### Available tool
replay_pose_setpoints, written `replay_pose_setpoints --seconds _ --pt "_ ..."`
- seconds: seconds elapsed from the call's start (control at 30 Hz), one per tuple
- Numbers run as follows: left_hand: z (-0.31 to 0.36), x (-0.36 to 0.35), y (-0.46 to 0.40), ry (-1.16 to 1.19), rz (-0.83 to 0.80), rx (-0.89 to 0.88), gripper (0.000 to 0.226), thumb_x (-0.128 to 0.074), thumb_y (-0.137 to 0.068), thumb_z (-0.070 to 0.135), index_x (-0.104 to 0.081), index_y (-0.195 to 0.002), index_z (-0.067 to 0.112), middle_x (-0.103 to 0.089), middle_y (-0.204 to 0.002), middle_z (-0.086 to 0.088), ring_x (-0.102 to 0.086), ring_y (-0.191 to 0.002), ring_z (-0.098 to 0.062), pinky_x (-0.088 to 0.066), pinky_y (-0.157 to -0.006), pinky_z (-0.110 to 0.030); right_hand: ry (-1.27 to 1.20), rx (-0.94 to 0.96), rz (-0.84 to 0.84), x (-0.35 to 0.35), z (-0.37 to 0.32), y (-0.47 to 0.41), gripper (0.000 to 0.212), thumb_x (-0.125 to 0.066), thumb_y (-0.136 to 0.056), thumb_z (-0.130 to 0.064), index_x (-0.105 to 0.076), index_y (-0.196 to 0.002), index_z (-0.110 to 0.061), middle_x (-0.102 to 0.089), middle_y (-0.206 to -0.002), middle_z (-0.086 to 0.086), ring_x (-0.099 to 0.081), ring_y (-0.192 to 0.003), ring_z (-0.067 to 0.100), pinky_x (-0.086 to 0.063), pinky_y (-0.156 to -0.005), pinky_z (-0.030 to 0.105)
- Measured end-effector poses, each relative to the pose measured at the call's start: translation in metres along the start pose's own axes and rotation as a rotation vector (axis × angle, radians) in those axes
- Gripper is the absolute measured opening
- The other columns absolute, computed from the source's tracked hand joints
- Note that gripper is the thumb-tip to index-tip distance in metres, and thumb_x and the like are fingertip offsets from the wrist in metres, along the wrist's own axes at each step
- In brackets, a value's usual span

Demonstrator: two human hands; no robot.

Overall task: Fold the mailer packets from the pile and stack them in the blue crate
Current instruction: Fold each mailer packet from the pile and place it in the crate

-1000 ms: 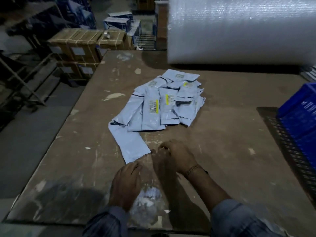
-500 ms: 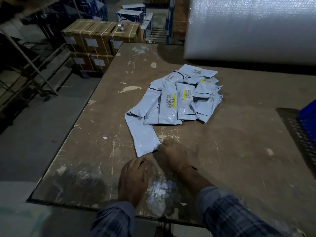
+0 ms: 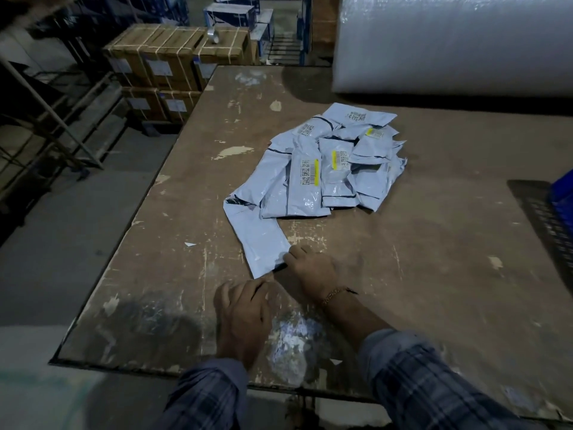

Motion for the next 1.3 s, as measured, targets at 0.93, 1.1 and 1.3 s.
replay_pose_setpoints --seconds 0.93,1.1,1.3 --pt "0.039 -0.030 -0.028 0.218 -0.098 0.197 0.049 -0.032 -0.111 0.043 -0.045 -0.153 0.020 -0.047 -0.158 -0.001 -0.043 -0.145 -0.025 -0.037 -0.117 -0.048 -0.063 -1.174 0.216 0.089 0.148 0.222 0.039 -0.061 -0.093 -0.034 -0.061 -0.125 -0.012 -0.061 -0.118 0.020 -0.054 -0.110 0.043 -0.045 -0.091 0.049" --pt "0.066 -0.046 -0.046 0.221 -0.167 0.114 0.057 -0.033 -0.111 0.048 -0.038 -0.159 0.017 -0.038 -0.167 -0.006 -0.036 -0.152 -0.028 -0.035 -0.121 -0.051 -0.071 -0.816 -0.159 0.009 0.145 0.184 0.064 -0.042 -0.103 -0.042 -0.033 -0.161 -0.019 -0.028 -0.164 0.027 -0.029 -0.149 0.048 -0.034 -0.117 0.057" --pt "0.111 -0.054 -0.069 0.140 -0.230 -0.066 0.060 -0.032 -0.110 0.047 -0.029 -0.166 0.023 -0.026 -0.173 -0.002 -0.027 -0.158 -0.026 -0.032 -0.124 -0.050 -0.114 -0.602 -0.236 -0.013 0.142 0.193 0.066 -0.044 -0.102 -0.029 -0.025 -0.164 -0.023 -0.016 -0.170 0.020 -0.014 -0.156 0.045 -0.029 -0.122 0.060"
Point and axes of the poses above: each hand's wrist, its own y-axis away from the middle knuckle, its own x-axis out of the back of the hand, z = x × y, the point moved 10 cm from there along -y, towards the middle knuckle
